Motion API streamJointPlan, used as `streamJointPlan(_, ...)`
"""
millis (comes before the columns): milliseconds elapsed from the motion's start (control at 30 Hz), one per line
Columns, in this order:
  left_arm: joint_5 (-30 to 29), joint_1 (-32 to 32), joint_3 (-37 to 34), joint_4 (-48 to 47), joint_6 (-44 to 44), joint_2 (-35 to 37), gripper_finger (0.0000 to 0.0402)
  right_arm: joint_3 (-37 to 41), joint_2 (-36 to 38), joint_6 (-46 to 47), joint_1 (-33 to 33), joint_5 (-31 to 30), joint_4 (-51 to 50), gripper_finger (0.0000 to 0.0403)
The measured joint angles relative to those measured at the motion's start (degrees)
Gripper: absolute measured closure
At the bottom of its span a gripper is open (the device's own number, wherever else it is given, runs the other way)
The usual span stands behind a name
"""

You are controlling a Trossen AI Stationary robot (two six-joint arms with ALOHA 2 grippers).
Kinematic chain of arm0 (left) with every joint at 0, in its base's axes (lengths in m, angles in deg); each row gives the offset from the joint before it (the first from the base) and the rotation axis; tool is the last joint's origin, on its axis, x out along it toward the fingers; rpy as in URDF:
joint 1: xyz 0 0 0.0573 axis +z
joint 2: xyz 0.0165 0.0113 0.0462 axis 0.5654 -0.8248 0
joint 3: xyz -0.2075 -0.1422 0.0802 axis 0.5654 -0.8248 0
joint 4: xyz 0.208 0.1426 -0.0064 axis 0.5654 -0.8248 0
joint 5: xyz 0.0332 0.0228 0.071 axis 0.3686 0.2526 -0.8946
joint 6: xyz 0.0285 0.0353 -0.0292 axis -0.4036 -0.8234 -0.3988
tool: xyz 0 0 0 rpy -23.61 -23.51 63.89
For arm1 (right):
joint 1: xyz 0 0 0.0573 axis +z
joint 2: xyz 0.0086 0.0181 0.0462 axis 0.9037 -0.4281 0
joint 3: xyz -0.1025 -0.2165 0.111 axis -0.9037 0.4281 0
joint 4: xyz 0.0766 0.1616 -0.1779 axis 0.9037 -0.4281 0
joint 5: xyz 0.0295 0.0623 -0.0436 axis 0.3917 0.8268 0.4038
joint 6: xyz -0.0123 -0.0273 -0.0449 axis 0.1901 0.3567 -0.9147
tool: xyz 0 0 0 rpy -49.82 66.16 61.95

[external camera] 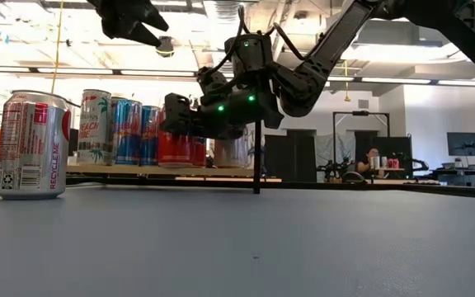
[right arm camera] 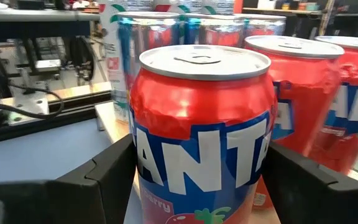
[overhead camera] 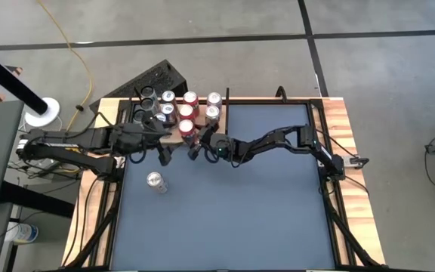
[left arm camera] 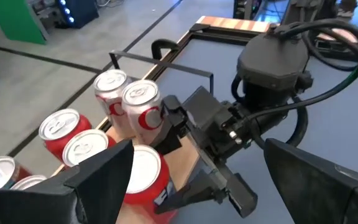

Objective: Place canned beverage on shelf
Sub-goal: Put the red soda can on the shelf aligned with the other orange soda can

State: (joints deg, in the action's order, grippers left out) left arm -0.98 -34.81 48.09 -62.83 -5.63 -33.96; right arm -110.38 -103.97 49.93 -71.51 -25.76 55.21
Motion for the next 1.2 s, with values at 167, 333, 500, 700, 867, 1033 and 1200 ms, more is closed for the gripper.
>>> streamJointPlan(167,0.5,0.0,0.0,0.3,-1.2,0.0,0.0054,0.0,0.0,1.9,0.0,0.9,0.1,0.0091)
streamJointPlan(333,0.5,0.0,0.0,-0.7,-1.3,0.0,0.0054,-0.2,0.1,2.0,-0.4,-0.7,1.1,0.0074)
streamJointPlan(500,0.6,0.0,0.0,-3.4,0.1,-1.7,0.0054,-0.5,0.1,2.9,-1.3,-1.4,1.0,0.0053)
streamJointPlan(700,0.3,0.0,0.0,-3.2,-0.3,-7.0,0.0054,-1.5,0.1,3.4,-1.5,-0.5,0.1,0.0032)
streamJointPlan(867,0.2,0.0,0.0,-1.4,-1.9,-8.5,0.0054,-1.5,0.1,1.0,-0.4,-1.0,-0.7,0.0025)
streamJointPlan(1033,-0.6,0.0,0.0,-1.4,-2.3,-7.4,0.0054,-1.5,0.1,-1.4,0.5,-3.4,-0.5,0.0025)
streamJointPlan(1200,-0.9,0.0,0.0,-1.4,-2.3,-6.3,0.0054,-1.6,1.4,-1.8,0.5,-4.4,-0.8,0.0025)
